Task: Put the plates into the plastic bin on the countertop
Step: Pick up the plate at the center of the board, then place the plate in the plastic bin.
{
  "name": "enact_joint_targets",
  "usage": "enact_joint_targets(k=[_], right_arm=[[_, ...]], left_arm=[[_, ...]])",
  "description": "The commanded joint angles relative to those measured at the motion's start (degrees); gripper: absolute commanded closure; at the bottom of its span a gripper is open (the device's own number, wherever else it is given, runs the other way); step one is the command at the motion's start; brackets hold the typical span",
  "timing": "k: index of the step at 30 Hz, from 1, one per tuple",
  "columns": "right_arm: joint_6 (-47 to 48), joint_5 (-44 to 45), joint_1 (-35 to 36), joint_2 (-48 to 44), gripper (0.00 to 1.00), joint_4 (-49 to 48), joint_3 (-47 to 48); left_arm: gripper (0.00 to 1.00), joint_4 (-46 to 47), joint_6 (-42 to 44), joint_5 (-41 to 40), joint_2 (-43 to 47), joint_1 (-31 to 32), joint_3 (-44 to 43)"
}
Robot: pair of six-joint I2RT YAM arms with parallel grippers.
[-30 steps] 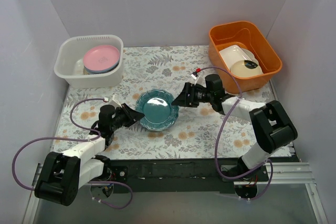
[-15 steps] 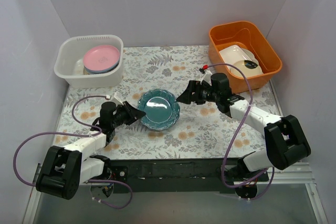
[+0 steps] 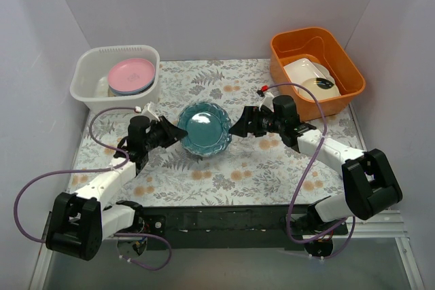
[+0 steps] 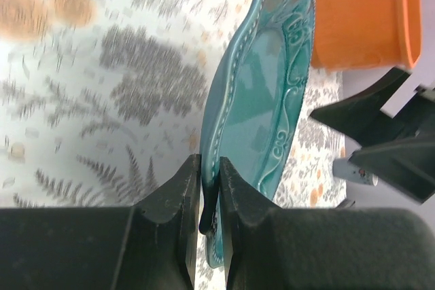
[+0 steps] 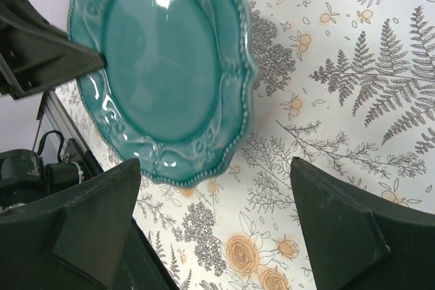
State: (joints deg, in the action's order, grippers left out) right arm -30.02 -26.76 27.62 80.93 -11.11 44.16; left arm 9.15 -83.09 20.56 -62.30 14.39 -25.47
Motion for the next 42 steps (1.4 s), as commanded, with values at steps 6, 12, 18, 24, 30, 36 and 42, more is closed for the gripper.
enact_joint_targets(k=[6,12,18,24,30,36,42], right_arm=[[1.8,-1.6,-0.1,-2.0,0.02,-3.2,-1.4],[2.2,-1.1,-0.1,-5.1,0.02,-1.7,-3.3],[3.3,0.9,-0.2,-7.6,0.02,1.2,-4.3],[2.5,-0.3,-0.2,-8.2,0.02,0.1,-5.0],[2.6,-1.4,-0.2,-6.5,0.02,-1.6,-4.3],[1.8,-5.2,-0.2,-2.7,0.02,-4.9,-2.7],[1.5,-6.3,-0.2,-1.8,0.02,-6.5,-3.2]], left_arm=[[1.0,1.4,2.8,0.2,-7.4,-0.2,-17.9],[1.0,2.6,2.3,2.1,-14.7,-1.1,-25.1],[1.0,1.7,0.7,4.0,-21.9,-3.5,-34.3],[1.0,3.3,-3.0,7.6,-23.8,-8.5,-38.2],[1.0,0.4,-4.7,7.7,-22.9,-14.0,-42.0],[1.0,-4.8,-4.8,3.0,-18.7,-18.8,-42.2],[1.0,-8.1,-4.2,-2.4,-14.9,-21.2,-41.8]])
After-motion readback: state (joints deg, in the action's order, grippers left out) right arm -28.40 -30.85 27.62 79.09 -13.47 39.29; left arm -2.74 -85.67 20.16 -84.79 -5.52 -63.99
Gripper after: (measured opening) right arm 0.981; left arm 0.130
